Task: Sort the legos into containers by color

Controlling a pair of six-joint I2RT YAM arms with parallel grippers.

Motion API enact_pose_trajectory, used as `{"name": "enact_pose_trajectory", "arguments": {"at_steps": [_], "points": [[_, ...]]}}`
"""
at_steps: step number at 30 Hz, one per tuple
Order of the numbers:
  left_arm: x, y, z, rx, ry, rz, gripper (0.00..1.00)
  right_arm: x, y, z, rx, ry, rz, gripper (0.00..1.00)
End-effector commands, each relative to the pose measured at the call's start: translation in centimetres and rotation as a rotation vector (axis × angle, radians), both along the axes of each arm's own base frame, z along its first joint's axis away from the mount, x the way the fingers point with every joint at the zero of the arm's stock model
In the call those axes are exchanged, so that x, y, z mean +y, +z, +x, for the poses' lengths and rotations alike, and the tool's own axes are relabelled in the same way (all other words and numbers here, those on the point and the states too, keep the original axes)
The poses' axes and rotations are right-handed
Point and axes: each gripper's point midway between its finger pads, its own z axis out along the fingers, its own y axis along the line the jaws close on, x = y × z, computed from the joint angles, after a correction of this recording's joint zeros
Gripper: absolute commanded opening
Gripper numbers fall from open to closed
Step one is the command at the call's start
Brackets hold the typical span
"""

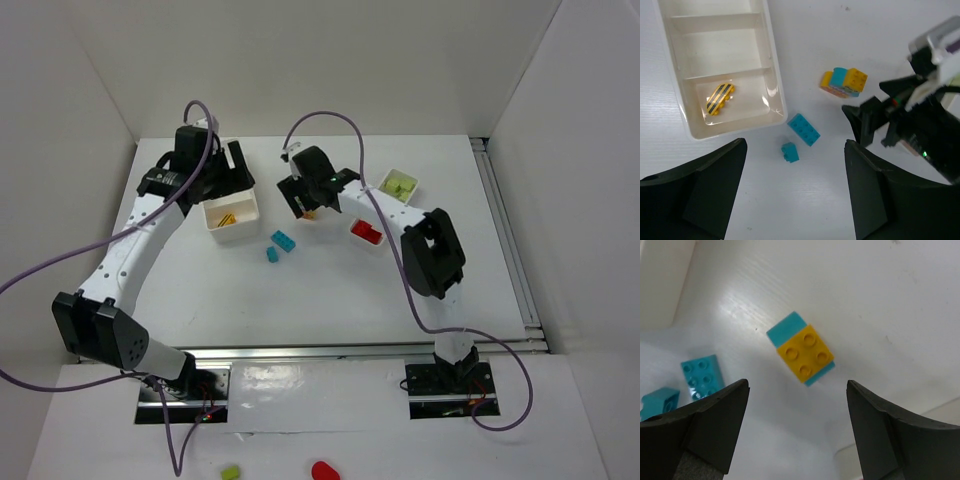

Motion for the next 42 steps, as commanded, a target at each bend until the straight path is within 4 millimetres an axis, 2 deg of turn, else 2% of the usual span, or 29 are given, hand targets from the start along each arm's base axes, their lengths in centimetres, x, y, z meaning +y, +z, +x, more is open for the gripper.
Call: {"name": "enact_pose_trajectory", "arguments": {"at_steps": [1, 2, 4, 6, 8, 12, 14, 18, 23, 24, 25, 28, 31, 32, 34, 37, 39, 40, 41, 42], "points": [[0.6, -0.8, -1.2, 0.033, -0.045, 0.034, 0.88, 0.2, 1.8, 3.8, -0.083, 0.02, -0.014, 0.85], [1.1, -0.6, -1.5, 0.033, -0.035, 0.033, 0.88, 0.0, 0.9, 4.6, -0.078, 0.018, -0.029, 0.84], [1.6, -1.0, -1.5, 0.044, -0.024, 0.035, 0.88, 0.5, 1.2, 4.7, -0.074, 0.037, -0.011, 0.84], [1.6, -0.7, -1.6, 0.034, -0.03, 0.041, 0.88, 0.2, 0.2, 5.1, -0.067, 0.049, -0.023, 0.84], [1.8, -1.1, -1.7, 0.046, -0.029, 0.036, 0.87, 0.3, 0.5, 5.8, -0.083, 0.057, -0.016, 0.84], [1.8, -1.1, -1.7, 0.046, -0.029, 0.036, 0.87, 0.9, -0.4, 6.3, -0.056, 0.092, -0.001, 0.77], [1.7, -1.6, -1.8, 0.065, -0.036, 0.033, 0.87, 0.6, -0.4, 6.5, -0.036, 0.093, -0.002, 0.7], [2.0, -1.6, -1.7, 0.065, -0.027, 0.033, 0.87, 1.0, -0.5, 6.0, -0.019, 0.129, 0.01, 0.62], [2.0, -1.9, -1.6, 0.074, -0.027, 0.034, 0.87, 1.8, -0.9, 5.2, 0.022, 0.143, 0.059, 0.6], [2.0, -1.9, -1.6, 0.074, -0.027, 0.034, 0.87, 1.7, -1.8, 4.7, 0.045, 0.15, 0.054, 0.59], [2.0, -1.9, -1.6, 0.074, -0.027, 0.034, 0.87, 1.7, -1.6, 4.7, 0.043, 0.144, 0.063, 0.53], [2.0, -2.0, -1.6, 0.073, -0.033, 0.041, 0.87, 1.7, -0.6, 4.1, 0.034, 0.136, 0.095, 0.48], [2.0, -2.0, -1.6, 0.073, -0.033, 0.041, 0.87, 1.8, -0.1, 3.7, 0.036, 0.13, 0.123, 0.38], [2.0, -2.0, -1.6, 0.073, -0.033, 0.041, 0.87, 2.0, 0.8, 3.5, 0.029, 0.131, 0.146, 0.35], [2.0, -2.0, -1.6, 0.073, -0.033, 0.041, 0.87, 2.0, 0.7, 3.1, 0.041, 0.133, 0.156, 0.32], [1.3, -2.2, -1.7, 0.085, -0.074, 0.02, 0.87, 2.0, 2.9, 2.8, 0.023, 0.135, 0.183, 0.3], [-0.1, -2.2, -1.9, 0.074, -0.161, -0.012, 0.88, 1.9, 5.5, 2.5, 0.008, 0.142, 0.241, 0.29], [-0.8, -2.3, -1.8, 0.075, -0.199, -0.029, 0.89, 1.9, 5.7, 1.8, 0.02, 0.16, 0.253, 0.29], [-2.1, -2.6, -2.1, 0.081, -0.282, -0.065, 0.89, 1.3, 8.0, 1.5, 0.011, 0.175, 0.304, 0.29], [-2.9, -2.5, -2.2, 0.066, -0.332, -0.086, 0.89, 1.0, 8.8, 1.0, 0.018, 0.184, 0.333, 0.29]]}}
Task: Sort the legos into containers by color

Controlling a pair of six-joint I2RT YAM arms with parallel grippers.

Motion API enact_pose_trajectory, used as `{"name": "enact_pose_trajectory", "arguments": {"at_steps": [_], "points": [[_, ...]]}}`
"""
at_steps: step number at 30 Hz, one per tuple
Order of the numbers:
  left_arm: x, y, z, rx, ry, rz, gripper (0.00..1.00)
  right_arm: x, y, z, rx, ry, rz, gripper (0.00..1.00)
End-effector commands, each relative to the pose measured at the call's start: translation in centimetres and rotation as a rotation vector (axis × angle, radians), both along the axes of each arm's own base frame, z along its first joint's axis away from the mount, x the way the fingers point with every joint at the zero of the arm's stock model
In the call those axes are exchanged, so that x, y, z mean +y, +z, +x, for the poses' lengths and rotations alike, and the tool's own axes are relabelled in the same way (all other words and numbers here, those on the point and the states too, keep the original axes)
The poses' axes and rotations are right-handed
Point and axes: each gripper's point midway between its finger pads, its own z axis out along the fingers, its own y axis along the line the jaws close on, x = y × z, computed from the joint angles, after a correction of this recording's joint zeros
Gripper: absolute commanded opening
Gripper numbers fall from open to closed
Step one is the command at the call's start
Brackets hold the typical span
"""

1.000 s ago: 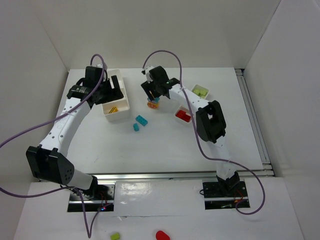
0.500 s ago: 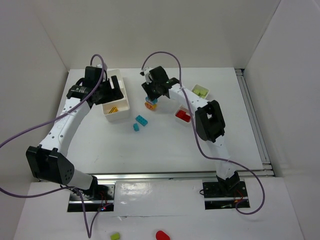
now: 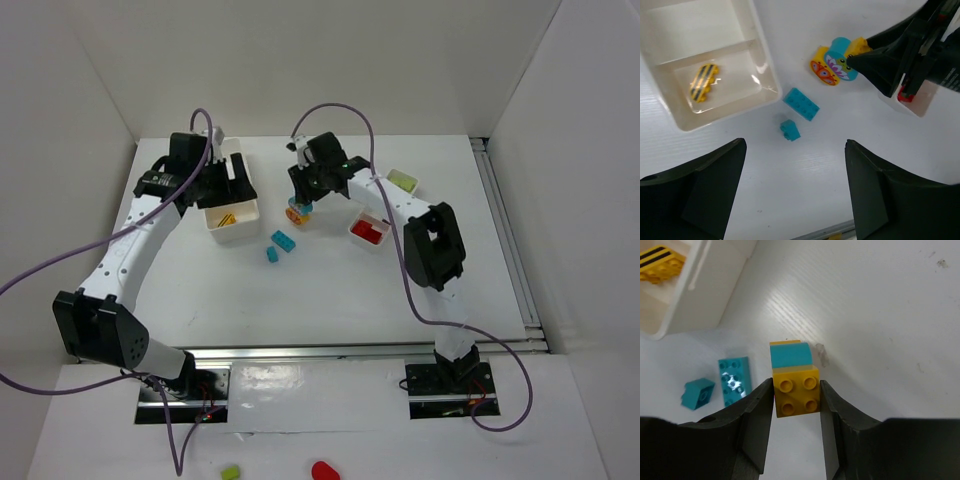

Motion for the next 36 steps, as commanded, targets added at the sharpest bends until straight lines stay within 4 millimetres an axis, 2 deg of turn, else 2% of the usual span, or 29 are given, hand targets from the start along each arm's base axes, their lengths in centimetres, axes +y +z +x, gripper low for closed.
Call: {"name": "enact_pose_trajectory", "arguments": {"at_steps": [1, 2, 3, 5, 6, 7, 8, 10, 11, 12, 13, 16, 17, 19, 23, 29, 30, 36], "points": [[-3.5, -0.2, -0.2, -0.021, -0.233, -0.103, 0.89, -1.4, 9.3, -1.3, -0.06, 0.032, 0.185, 0.29], [-4.2, -1.0, -0.3, -0.008, -0.275, -0.127, 0.89, -1.7, 10.1, -1.7, -0.059, 0.048, 0.207, 0.29], [-5.4, -0.6, -0.9, -0.017, -0.353, -0.173, 0.89, -1.9, 11.9, -2.8, -0.051, 0.082, 0.254, 0.29], [-6.5, -0.9, -1.3, -0.018, -0.432, -0.213, 0.89, -3.3, 12.1, -3.8, -0.008, 0.099, 0.278, 0.29], [-7.0, -1.0, -1.5, -0.01, -0.467, -0.234, 0.89, -3.5, 13.7, -5.0, -0.005, 0.137, 0.316, 0.29], [-7.2, -1.4, -1.8, -0.012, -0.492, -0.242, 0.89, -4.0, 14.0, -5.6, 0.009, 0.153, 0.332, 0.27], [-8.0, -0.4, -2.0, -0.066, -0.553, -0.268, 0.89, -4.9, 14.3, -6.5, 0.027, 0.16, 0.349, 0.27], [-8.5, -0.3, -2.6, -0.096, -0.608, -0.293, 0.89, -5.0, 15.0, -8.2, 0.066, 0.222, 0.399, 0.26], [-8.9, 0.2, -2.7, -0.112, -0.634, -0.313, 0.89, -5.0, 14.6, -9.2, 0.1, 0.243, 0.409, 0.26], [-9.3, 0.4, -2.9, -0.138, -0.678, -0.329, 0.89, -5.3, 15.3, -9.4, 0.096, 0.256, 0.428, 0.26], [-10.0, 1.1, -3.9, -0.142, -0.743, -0.379, 0.89, -5.1, 15.4, -10.5, 0.127, 0.295, 0.453, 0.26], [-11.3, 1.4, -4.8, -0.153, -0.847, -0.439, 0.92, -5.2, 16.6, -11.7, 0.139, 0.334, 0.493, 0.25], [-11.6, 1.4, -4.9, -0.154, -0.872, -0.464, 0.92, -5.2, 16.3, -11.9, 0.151, 0.339, 0.496, 0.25], [-12.2, 2.9, -5.8, -0.189, -0.948, -0.518, 0.92, -5.1, 16.9, -12.8, 0.164, 0.369, 0.516, 0.25], [-12.7, 3.9, -5.6, -0.236, -0.992, -0.509, 0.94, -5.1, 17.2, -13.4, 0.179, 0.396, 0.528, 0.25], [-13.0, 3.2, -4.7, -0.195, -1.02, -0.529, 0.94, -4.8, 17.3, -14.9, 0.215, 0.446, 0.534, 0.25], [-13.4, 3.6, -4.8, -0.206, -1.034, -0.527, 0.94, -4.8, 17.3, -14.9, 0.215, 0.446, 0.534, 0.25], [-14.9, 3.4, -4.8, -0.197, -1.063, -0.519, 0.94, -3.9, 17.4, -15.9, 0.228, 0.477, 0.526, 0.25]]}}
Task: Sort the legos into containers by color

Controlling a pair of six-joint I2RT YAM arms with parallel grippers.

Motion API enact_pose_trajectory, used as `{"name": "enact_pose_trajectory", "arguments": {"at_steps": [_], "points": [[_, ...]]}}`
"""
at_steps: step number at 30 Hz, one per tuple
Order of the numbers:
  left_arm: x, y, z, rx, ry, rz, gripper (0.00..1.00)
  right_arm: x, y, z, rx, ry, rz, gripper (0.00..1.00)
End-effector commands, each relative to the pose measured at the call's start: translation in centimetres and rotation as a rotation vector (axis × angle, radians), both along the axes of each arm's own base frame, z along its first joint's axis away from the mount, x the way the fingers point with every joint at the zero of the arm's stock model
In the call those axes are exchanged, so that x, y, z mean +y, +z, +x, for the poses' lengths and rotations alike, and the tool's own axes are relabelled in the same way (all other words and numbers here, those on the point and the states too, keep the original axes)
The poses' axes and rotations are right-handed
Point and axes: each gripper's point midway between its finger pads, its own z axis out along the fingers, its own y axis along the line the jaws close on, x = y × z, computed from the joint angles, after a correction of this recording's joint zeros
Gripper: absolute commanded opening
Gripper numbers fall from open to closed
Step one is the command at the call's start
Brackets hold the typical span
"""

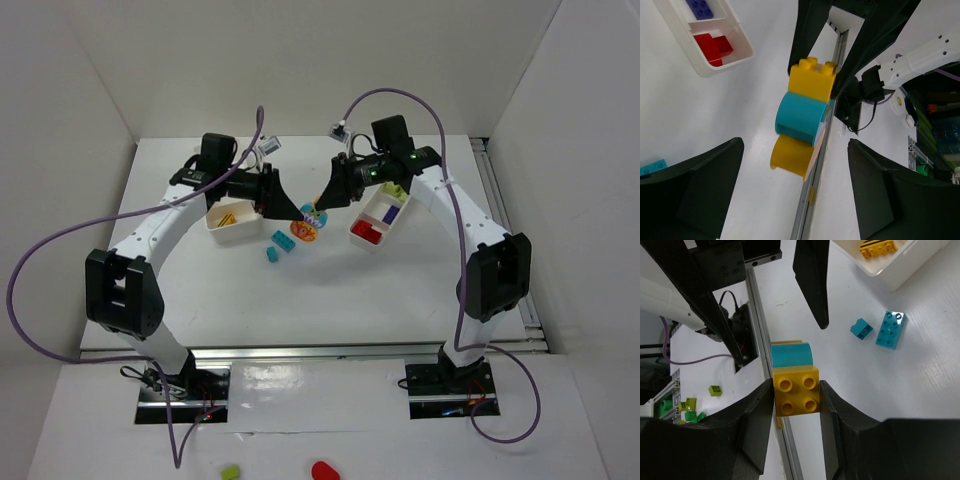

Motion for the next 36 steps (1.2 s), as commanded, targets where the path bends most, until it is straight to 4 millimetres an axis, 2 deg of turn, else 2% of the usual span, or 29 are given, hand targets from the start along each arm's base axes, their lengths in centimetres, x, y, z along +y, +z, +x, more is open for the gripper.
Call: {"name": "enact_pose_trajectory", "arguments": {"at_steps": [1, 4, 7, 10, 11, 12, 15, 16, 17, 21, 23, 24, 25, 26, 27, 28, 29, 30, 31, 32, 33, 34, 35, 36], "points": [[-1.1, 1.9, -0.3, -0.084, -0.068, -0.037, 0.94, 0.7, 2.7, -1.8, -0.052, 0.06, 0.042, 0.25], [-2.0, 1.6, -0.6, -0.07, -0.098, -0.041, 0.91, 1.4, 2.7, -2.3, -0.052, 0.081, 0.043, 0.25], [-2.5, 1.5, -0.7, -0.07, -0.111, -0.042, 0.82, 1.9, 2.6, -2.1, -0.053, 0.08, 0.041, 0.25], [-2.5, 1.0, -0.7, -0.059, -0.12, -0.043, 0.68, 1.9, 2.8, -2.0, -0.062, 0.08, 0.045, 0.25], [-2.5, 1.0, -0.7, -0.059, -0.12, -0.043, 0.61, 1.9, 2.8, -2.0, -0.062, 0.08, 0.045, 0.25], [-2.5, 0.9, -0.8, -0.05, -0.12, -0.041, 0.45, 1.9, 2.8, -2.0, -0.053, 0.077, 0.045, 0.25], [-2.4, 0.9, -1.0, -0.044, -0.123, -0.036, 0.22, 2.0, 2.8, -1.4, -0.075, 0.059, 0.039, 0.24], [-2.4, 1.1, -0.9, -0.057, -0.12, -0.028, 0.06, 1.6, 2.8, -0.8, -0.067, 0.026, 0.034, 0.23], [-2.3, 1.0, -1.0, -0.046, -0.12, -0.025, 0.0, 1.6, 2.9, -0.5, -0.082, 0.009, 0.037, 0.23], [-1.0, 0.4, -1.0, -0.039, -0.083, -0.002, 0.0, -0.6, 5.1, 1.8, -0.129, -0.1, 0.093, 0.23], [0.0, -0.9, -0.3, -0.01, -0.018, 0.04, 0.0, -1.1, 5.5, 3.0, -0.138, -0.172, 0.098, 0.23], [1.1, -0.7, 0.0, -0.006, 0.024, 0.053, 0.0, -1.2, 5.9, 3.6, -0.162, -0.192, 0.097, 0.23], [2.0, -1.6, 0.7, 0.012, 0.077, 0.085, 0.0, -1.1, 4.9, 4.2, -0.131, -0.215, 0.083, 0.23], [2.9, -2.1, 0.7, 0.055, 0.126, 0.107, 0.0, -1.1, 5.1, 5.2, -0.142, -0.254, 0.078, 0.23], [3.9, -2.5, 1.6, 0.069, 0.184, 0.131, 0.0, -1.0, 5.2, 6.1, -0.155, -0.278, 0.084, 0.23], [6.2, -2.5, 2.4, 0.09, 0.277, 0.155, 0.0, -0.2, 4.9, 6.2, -0.147, -0.283, 0.076, 0.23], [8.0, -3.0, 3.4, 0.13, 0.39, 0.201, 0.0, 0.1, 3.3, 7.9, -0.13, -0.341, 0.037, 0.23], [9.6, -2.9, 3.9, 0.148, 0.465, 0.217, 0.0, 0.6, 3.7, 8.7, -0.143, -0.361, 0.026, 0.23], [12.2, -2.6, 4.8, 0.162, 0.573, 0.227, 0.0, 2.2, 3.2, 8.7, -0.14, -0.355, 0.007, 0.23], [14.1, -2.1, 5.2, 0.168, 0.698, 0.257, 0.0, 3.1, 0.8, 10.0, -0.118, -0.387, -0.044, 0.23], [15.5, -1.7, 5.3, 0.173, 0.783, 0.276, 0.0, 4.1, 0.1, 10.2, -0.124, -0.381, -0.063, 0.23], [17.0, -1.2, 5.6, 0.164, 0.869, 0.296, 0.0, 5.1, 0.8, 10.6, -0.144, -0.38, -0.059, 0.23], [19.2, -0.9, 6.0, 0.167, 1.002, 0.328, 0.0, 6.9, -1.3, 10.9, -0.131, -0.377, -0.093, 0.23], [19.7, 0.3, 5.5, 0.147, 1.05, 0.325, 0.0, 7.8, -1.8, 11.0, -0.135, -0.372, -0.099, 0.23]]}}
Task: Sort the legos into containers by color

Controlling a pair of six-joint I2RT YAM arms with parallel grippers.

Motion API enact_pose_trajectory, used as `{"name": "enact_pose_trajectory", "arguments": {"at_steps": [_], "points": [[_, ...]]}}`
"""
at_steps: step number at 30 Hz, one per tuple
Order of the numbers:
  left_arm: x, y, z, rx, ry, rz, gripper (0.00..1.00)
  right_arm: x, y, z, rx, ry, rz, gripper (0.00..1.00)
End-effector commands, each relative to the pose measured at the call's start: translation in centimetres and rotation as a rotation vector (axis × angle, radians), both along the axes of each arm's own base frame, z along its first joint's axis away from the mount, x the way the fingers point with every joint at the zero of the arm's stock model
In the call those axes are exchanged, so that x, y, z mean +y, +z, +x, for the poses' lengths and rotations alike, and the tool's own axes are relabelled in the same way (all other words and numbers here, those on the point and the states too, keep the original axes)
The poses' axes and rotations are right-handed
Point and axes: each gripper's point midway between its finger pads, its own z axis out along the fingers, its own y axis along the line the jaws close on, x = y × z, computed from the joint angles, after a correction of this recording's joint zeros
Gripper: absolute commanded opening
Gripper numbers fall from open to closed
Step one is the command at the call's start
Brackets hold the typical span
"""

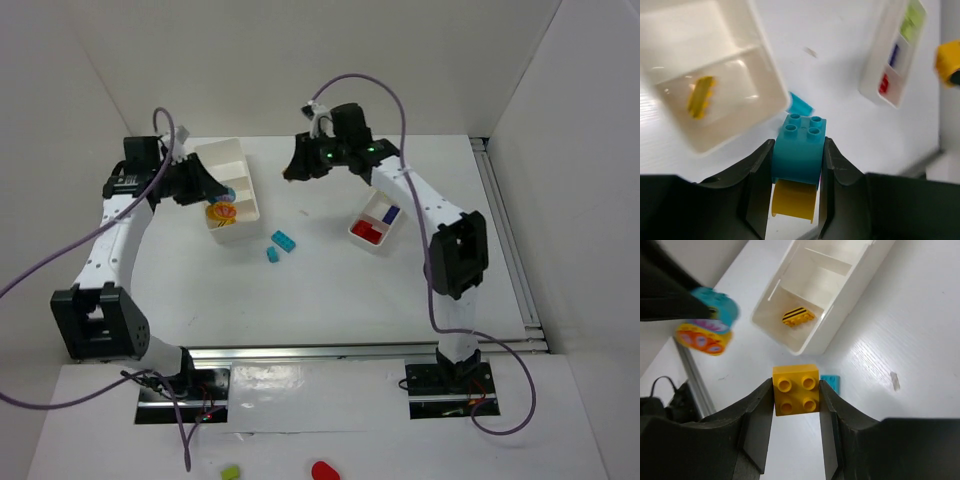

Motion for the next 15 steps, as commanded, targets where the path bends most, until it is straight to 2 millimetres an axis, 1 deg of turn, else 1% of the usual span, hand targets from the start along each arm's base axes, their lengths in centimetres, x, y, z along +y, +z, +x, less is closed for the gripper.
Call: {"name": "enact_pose_trajectory", "arguments": {"at_steps": [1, 2, 3, 4, 5, 6, 7, 8, 9, 10, 11, 12, 13, 14, 15], "points": [[4.4, 4.1, -0.4, -0.067, 0.33, 0.087, 0.0, 3.9, -1.2, 1.7, -0.045, -0.056, -0.045, 0.23], [5.4, 4.2, -0.6, -0.06, 0.382, 0.1, 0.0, 5.4, -1.5, 1.3, -0.05, -0.04, -0.051, 0.23], [6.6, 4.4, -0.4, -0.051, 0.464, 0.129, 0.0, 6.3, -3.4, 2.0, -0.037, -0.05, -0.075, 0.23], [7.6, 4.7, -0.7, -0.052, 0.518, 0.14, 0.0, 7.3, -2.5, 2.2, -0.06, -0.048, -0.065, 0.23], [8.5, 5.4, -0.7, -0.068, 0.557, 0.145, 0.0, 8.6, -2.9, 1.8, -0.061, -0.037, -0.073, 0.25], [8.9, 5.1, -0.9, -0.052, 0.587, 0.154, 0.0, 9.2, -4.7, 2.3, -0.06, -0.047, -0.101, 0.25], [9.3, 5.5, -0.8, -0.062, 0.598, 0.152, 0.0, 10.1, -4.3, 2.3, -0.073, -0.038, -0.091, 0.25], [9.4, 5.6, -0.7, -0.057, 0.598, 0.153, 0.0, 10.7, -4.6, 2.2, -0.073, -0.028, -0.091, 0.25], [9.7, 5.2, -0.6, -0.044, 0.606, 0.155, 0.0, 11.5, -5.6, 2.1, -0.074, -0.024, -0.097, 0.25], [9.7, 5.6, -0.4, -0.05, 0.614, 0.145, 0.0, 11.8, -5.9, 2.4, -0.076, -0.024, -0.095, 0.26], [9.9, 5.6, -0.4, -0.051, 0.625, 0.153, 0.0, 12.7, -5.4, 2.2, -0.093, -0.018, -0.086, 0.27], [10.3, 5.3, -0.3, -0.037, 0.642, 0.144, 0.0, 13.6, -6.6, 1.9, -0.083, -0.004, -0.094, 0.27], [10.3, 5.3, -0.3, -0.037, 0.642, 0.144, 0.0, 13.7, -7.0, 2.2, -0.085, -0.011, -0.099, 0.29], [10.7, 5.3, 0.0, -0.036, 0.651, 0.144, 0.0, 14.3, -6.8, 2.0, -0.092, -0.003, -0.092, 0.3], [10.7, 5.0, 0.1, -0.024, 0.657, 0.138, 0.0, 14.6, -7.1, 2.0, -0.087, 0.009, -0.088, 0.3]]}}
